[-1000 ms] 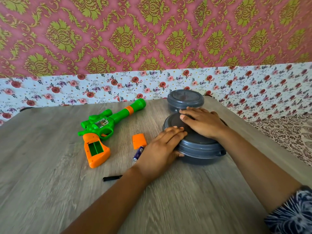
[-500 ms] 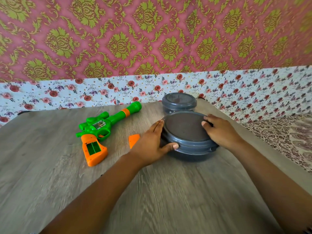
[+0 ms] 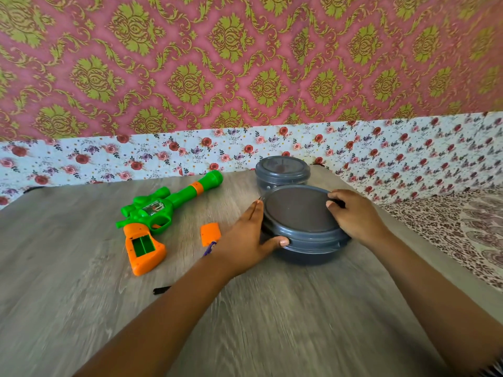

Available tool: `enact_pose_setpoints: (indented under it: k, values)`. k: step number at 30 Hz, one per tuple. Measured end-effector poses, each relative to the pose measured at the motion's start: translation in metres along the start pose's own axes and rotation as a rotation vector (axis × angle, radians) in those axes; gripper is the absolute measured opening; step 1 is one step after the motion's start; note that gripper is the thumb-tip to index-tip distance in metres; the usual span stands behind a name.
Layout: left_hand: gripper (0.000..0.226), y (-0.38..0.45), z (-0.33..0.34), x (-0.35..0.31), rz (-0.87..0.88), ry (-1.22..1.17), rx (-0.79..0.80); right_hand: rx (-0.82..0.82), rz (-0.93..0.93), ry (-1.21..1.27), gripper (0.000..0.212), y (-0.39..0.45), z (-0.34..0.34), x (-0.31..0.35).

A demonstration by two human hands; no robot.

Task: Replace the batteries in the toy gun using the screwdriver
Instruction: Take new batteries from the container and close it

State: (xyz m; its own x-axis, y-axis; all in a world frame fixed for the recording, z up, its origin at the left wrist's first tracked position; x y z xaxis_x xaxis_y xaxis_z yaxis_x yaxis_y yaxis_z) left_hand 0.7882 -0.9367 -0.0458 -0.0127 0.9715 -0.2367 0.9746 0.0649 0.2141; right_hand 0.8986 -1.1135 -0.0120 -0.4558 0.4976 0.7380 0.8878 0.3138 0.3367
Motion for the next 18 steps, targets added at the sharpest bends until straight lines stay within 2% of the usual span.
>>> enact_pose_setpoints:
  k: [2, 5, 14, 18]
  values:
    - [0.095, 0.01, 0.003, -0.014, 0.009, 0.041, 0.021, -0.061, -0.026, -0.041, 0.021, 0.002, -0.016, 0.0]
    - [0.095, 0.025, 0.009, -0.035, -0.006, 0.068, 0.061, -0.105, -0.019, -0.072, 0.022, 0.001, -0.032, -0.001]
    - [0.092, 0.045, 0.018, -0.054, -0.078, 0.059, 0.08, -0.082, -0.055, -0.138, 0.021, -0.008, -0.029, -0.01]
    - [0.078, 0.021, 0.002, -0.05, -0.05, 0.061, 0.022, -0.198, -0.227, -0.245, 0.016, -0.02, -0.03, 0.012]
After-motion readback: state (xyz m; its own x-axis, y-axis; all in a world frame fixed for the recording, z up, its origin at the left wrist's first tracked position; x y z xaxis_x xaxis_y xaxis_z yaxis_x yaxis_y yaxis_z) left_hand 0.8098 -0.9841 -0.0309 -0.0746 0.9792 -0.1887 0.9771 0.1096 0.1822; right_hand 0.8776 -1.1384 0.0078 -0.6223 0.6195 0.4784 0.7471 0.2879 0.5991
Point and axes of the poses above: each hand's wrist, its own y-axis towards the middle knuckle, its own z-axis out of the palm, x = y × z, the point moved 7 cm from there along y, towards the middle knuckle, and after that the axes turned 14 degrees about y, right-handed, at the moved point
